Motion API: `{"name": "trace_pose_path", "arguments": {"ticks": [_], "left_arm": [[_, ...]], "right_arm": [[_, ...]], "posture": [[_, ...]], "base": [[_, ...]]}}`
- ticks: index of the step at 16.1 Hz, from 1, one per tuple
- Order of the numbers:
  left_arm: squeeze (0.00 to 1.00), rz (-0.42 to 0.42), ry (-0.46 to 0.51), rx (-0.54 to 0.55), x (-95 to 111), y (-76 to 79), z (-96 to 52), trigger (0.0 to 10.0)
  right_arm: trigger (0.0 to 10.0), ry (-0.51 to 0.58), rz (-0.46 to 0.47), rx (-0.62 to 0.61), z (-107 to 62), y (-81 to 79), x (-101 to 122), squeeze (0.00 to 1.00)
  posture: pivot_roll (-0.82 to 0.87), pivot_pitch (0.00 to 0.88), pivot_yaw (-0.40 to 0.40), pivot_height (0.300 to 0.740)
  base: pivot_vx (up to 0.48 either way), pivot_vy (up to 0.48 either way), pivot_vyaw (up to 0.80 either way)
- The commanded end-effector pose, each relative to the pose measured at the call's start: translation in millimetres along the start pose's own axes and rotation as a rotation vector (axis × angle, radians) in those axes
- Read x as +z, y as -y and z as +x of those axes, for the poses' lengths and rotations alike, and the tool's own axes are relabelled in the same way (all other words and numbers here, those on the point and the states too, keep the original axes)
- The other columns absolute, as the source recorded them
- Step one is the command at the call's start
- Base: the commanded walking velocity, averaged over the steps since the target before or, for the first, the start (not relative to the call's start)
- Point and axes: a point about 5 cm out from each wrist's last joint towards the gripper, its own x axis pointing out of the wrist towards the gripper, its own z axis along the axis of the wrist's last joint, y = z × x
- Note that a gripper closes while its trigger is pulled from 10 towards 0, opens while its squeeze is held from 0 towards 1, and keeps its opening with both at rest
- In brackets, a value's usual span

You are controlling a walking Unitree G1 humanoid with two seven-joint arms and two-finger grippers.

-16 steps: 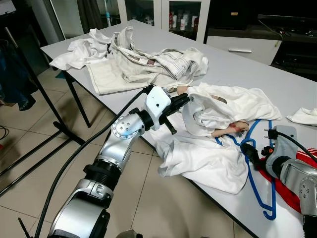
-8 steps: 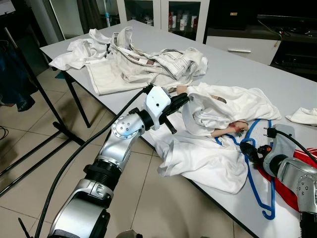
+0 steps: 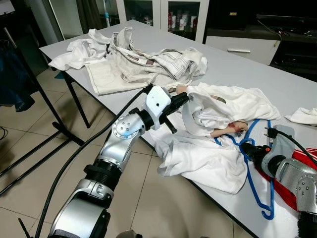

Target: Hang hanger

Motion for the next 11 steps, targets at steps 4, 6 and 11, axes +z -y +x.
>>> {"name": "trace_pose_path", "arguments": {"ticks": [4, 6, 11], "left_arm": [[0.00, 0.019, -0.002, 0.006, 1.8, -1.9, 1.3, 0.0], [0.00, 0.019, -0.003, 0.010, 1.5, -2.1, 1.5, 0.0], [0.00, 0.021, -0.003, 0.013, 1.6, -2.4, 2.2, 0.0]], "right_arm": [[1.6, -0.051, 0.113, 0.073, 7.1, -8.9, -6.6, 0.00], [2.1, -0.044, 0.151, 0.095, 7.8, -11.8, -4.5, 0.00], [0.0, 0.046, 0.213, 0.063, 9.0, -9.8, 12.4, 0.00]], "posture": [[-0.05, 0.000, 0.048, 0.723], [-0.04, 0.000, 0.047, 0.723], [-0.05, 0.000, 0.050, 0.723]], "base": [[0.000, 0.000, 0.00], [0.000, 0.000, 0.00], [0.000, 0.000, 0.00]]}}
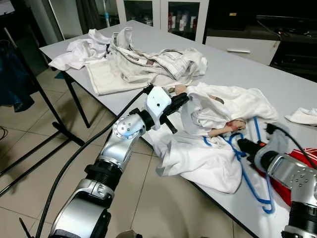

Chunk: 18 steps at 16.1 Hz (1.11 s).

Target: Hang hanger

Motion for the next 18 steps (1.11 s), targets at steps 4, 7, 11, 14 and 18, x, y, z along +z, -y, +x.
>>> {"name": "trace_pose_path", "arguments": {"ticks": [4, 7, 11, 14, 18], "left_arm": [[0.00, 0.023, 0.002, 0.006, 2.4, -3.3, 1.4, 0.0], [0.00, 0.025, 0.005, 0.004, 3.1, -3.4, 2.1, 0.0], [0.00, 0.025, 0.011, 0.004, 4.2, -3.3, 3.0, 0.0], [0.00, 0.026, 0.013, 0.008, 4.4, -3.7, 2.3, 0.0], [0.00, 0.028, 0.015, 0.013, 4.8, -4.7, 2.0, 0.0]], "right_arm": [[0.0, 0.077, 0.060, -0.044, -0.9, 5.3, 12.3, 0.00], [0.0, 0.121, 0.083, -0.086, -3.4, 13.0, 20.8, 0.00], [0.0, 0.178, 0.111, -0.137, -8.2, 22.2, 30.2, 0.00], [0.0, 0.267, 0.110, -0.218, -15.8, 32.3, 44.2, 0.00], [0.0, 0.355, -0.028, -0.285, -24.1, 30.0, 61.8, 0.00]], "posture": [[-0.05, 0.000, 0.051, 0.723], [-0.05, 0.000, 0.052, 0.723], [-0.05, 0.000, 0.055, 0.723], [-0.05, 0.000, 0.056, 0.723], [-0.05, 0.000, 0.057, 0.723]], "base": [[0.000, 0.000, 0.00], [0.000, 0.000, 0.00], [0.000, 0.000, 0.00], [0.000, 0.000, 0.00], [0.000, 0.000, 0.00]]}}
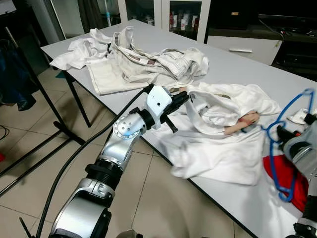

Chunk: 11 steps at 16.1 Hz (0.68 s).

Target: Hang hanger

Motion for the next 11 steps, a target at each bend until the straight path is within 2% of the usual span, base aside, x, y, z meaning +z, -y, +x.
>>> {"name": "trace_pose_path", "arguments": {"ticks": [1, 3, 4, 5, 6, 7, 8, 11], "left_arm": [[0.00, 0.020, 0.004, 0.005, 3.0, -4.1, 0.6, 0.0], [0.00, 0.020, 0.005, 0.006, 3.0, -4.2, 0.3, 0.0], [0.00, 0.021, 0.005, 0.007, 3.0, -4.2, 0.3, 0.0], [0.00, 0.021, 0.004, 0.009, 2.9, -4.2, 0.1, 0.0], [0.00, 0.021, 0.004, 0.010, 2.9, -4.1, -0.1, 0.0], [0.00, 0.021, 0.004, 0.010, 2.9, -4.0, -0.1, 0.0], [0.00, 0.022, 0.003, 0.011, 2.5, -4.2, -0.4, 0.0], [0.00, 0.020, 0.004, 0.010, 2.6, -3.8, 0.3, 0.0]], "right_arm": [[0.0, 0.085, -0.016, -0.017, -3.3, -2.1, 16.2, 0.00], [0.0, 0.153, 0.012, -0.021, -4.9, -4.1, 25.6, 0.00], [0.0, 0.155, 0.020, -0.010, -4.5, -5.5, 26.0, 0.00], [0.0, 0.110, -0.039, 0.015, -4.1, -8.5, 21.9, 0.00], [0.0, 0.029, -0.141, 0.089, -4.5, -15.7, 12.8, 0.00], [0.0, 0.012, -0.182, 0.123, -5.7, -19.2, 10.2, 0.00], [0.0, -0.032, -0.267, 0.203, -10.7, -26.5, 6.5, 0.00], [0.0, -0.024, -0.354, 0.229, -15.8, -25.8, 18.2, 0.00]], "posture": [[-0.05, 0.000, 0.057, 0.723], [-0.05, 0.000, 0.056, 0.723], [-0.05, 0.000, 0.055, 0.723], [-0.05, 0.000, 0.055, 0.723], [-0.05, 0.000, 0.054, 0.723], [-0.05, 0.000, 0.054, 0.723], [-0.05, 0.000, 0.053, 0.723], [-0.05, 0.000, 0.054, 0.723]], "base": [[0.000, 0.000, 0.00], [0.000, 0.000, 0.00], [0.000, 0.000, 0.00], [0.000, 0.000, 0.00], [0.000, 0.000, 0.00], [0.000, 0.000, 0.00], [0.000, 0.000, 0.00], [0.000, 0.000, 0.00]]}}
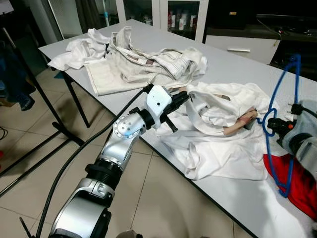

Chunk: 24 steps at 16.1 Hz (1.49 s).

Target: Hang hanger

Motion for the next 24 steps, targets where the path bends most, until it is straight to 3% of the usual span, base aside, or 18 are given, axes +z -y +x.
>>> {"name": "trace_pose_path", "arguments": {"ticks": [1, 3, 8, 11, 14, 18, 19, 21, 22, 24], "left_arm": [[0.00, 0.018, 0.002, 0.006, 2.4, -3.1, 0.9, 0.0], [0.00, 0.016, 0.003, 0.007, 2.4, -2.9, 1.1, 0.0], [0.00, 0.018, 0.001, 0.012, 2.1, -4.2, 0.3, 0.0], [0.00, 0.018, 0.003, 0.011, 2.6, -3.7, 1.5, 0.0], [0.00, 0.019, 0.006, 0.011, 3.4, -4.0, 2.9, 0.0], [0.00, 0.023, 0.005, 0.020, 3.2, -5.6, 0.8, 0.0], [0.00, 0.022, 0.004, 0.023, 2.7, -5.3, 0.3, 0.0], [0.00, 0.020, 0.001, 0.027, 1.8, -5.2, -0.2, 0.0], [0.00, 0.020, -0.002, 0.030, 1.5, -5.5, 0.0, 0.0], [0.00, 0.022, -0.007, 0.035, 1.1, -6.0, 0.6, 9.6]], "right_arm": [[0.0, 0.032, -0.017, 0.011, -3.4, -0.1, 9.8, 0.00], [0.0, 0.058, -0.001, -0.024, -4.1, 4.9, 15.0, 0.00], [0.0, -0.004, -0.082, 0.001, -8.5, 7.7, 7.1, 0.00], [0.0, -0.047, -0.148, 0.131, -11.9, 1.6, 5.6, 0.00], [0.0, -0.035, -0.187, 0.237, -11.4, -3.1, 19.5, 0.00], [0.0, -0.042, -0.250, 0.272, -5.8, -6.1, 26.1, 0.00], [10.0, -0.021, -0.237, 0.209, -1.5, -1.2, 31.5, 0.00], [10.0, -0.004, -0.240, 0.121, 0.7, 11.3, 40.2, 0.00], [10.0, -0.010, -0.293, 0.113, -1.6, 14.8, 42.7, 0.00], [10.0, -0.029, -0.388, 0.137, -4.9, 14.3, 41.9, 0.00]], "posture": [[-0.05, 0.000, 0.053, 0.723], [-0.05, 0.000, 0.051, 0.723], [-0.05, 0.000, 0.048, 0.723], [-0.05, 0.000, 0.049, 0.723], [-0.05, 0.000, 0.045, 0.723], [-0.04, 0.000, 0.037, 0.723], [-0.04, 0.000, 0.034, 0.723], [-0.04, 0.000, 0.032, 0.723], [-0.04, 0.000, 0.033, 0.723], [-0.05, 0.000, 0.036, 0.723]], "base": [[0.000, 0.000, 0.00], [0.000, 0.000, 0.00], [0.000, 0.000, 0.00], [0.000, 0.000, 0.00], [0.000, 0.000, 0.00], [0.000, 0.000, 0.00], [0.000, 0.000, 0.00], [0.000, 0.000, 0.00], [0.000, 0.000, 0.00], [0.000, 0.000, 0.00]]}}
